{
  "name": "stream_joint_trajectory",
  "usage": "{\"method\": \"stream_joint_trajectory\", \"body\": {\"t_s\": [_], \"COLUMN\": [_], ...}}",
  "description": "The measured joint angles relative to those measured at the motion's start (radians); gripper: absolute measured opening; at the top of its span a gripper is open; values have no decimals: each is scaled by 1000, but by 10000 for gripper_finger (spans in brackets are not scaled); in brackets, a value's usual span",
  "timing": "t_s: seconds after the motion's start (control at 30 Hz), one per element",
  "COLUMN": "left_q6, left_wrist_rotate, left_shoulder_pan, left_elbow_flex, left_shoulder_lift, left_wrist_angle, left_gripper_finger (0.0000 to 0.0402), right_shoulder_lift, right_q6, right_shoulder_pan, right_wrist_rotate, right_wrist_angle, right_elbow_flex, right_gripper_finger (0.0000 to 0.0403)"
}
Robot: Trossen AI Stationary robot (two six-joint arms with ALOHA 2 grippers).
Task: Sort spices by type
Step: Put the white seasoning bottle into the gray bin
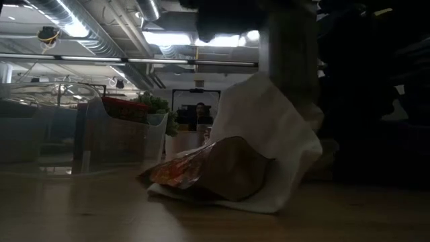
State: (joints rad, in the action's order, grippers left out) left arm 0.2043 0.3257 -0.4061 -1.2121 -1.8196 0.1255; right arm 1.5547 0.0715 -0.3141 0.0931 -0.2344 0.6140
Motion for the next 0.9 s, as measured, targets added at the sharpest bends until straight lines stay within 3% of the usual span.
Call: {"method": "stream_joint_trajectory", "body": {"t_s": [0.13, 0.5, 0.67, 0.9], "left_q6": [19, 340, 523, 910], "left_wrist_rotate": [25, 136, 225, 304], "left_shoulder_pan": [0, -42, -112, -256], "left_elbow_flex": [0, -2, -2, -2], "left_shoulder_lift": [118, 467, 561, 595], "left_wrist_angle": [-139, -695, -933, -1289], "left_gripper_finger": [163, 165, 167, 168], "right_shoulder_lift": [0, 0, -1, -1], "right_q6": [0, 0, 0, 0], "right_shoulder_pan": [0, 0, 0, 0], "right_wrist_rotate": [-14, -14, -14, -14], "right_wrist_angle": [1, 6, 6, 6], "right_elbow_flex": [0, 1, 1, 1], "right_gripper_finger": [98, 103, 103, 103]}}
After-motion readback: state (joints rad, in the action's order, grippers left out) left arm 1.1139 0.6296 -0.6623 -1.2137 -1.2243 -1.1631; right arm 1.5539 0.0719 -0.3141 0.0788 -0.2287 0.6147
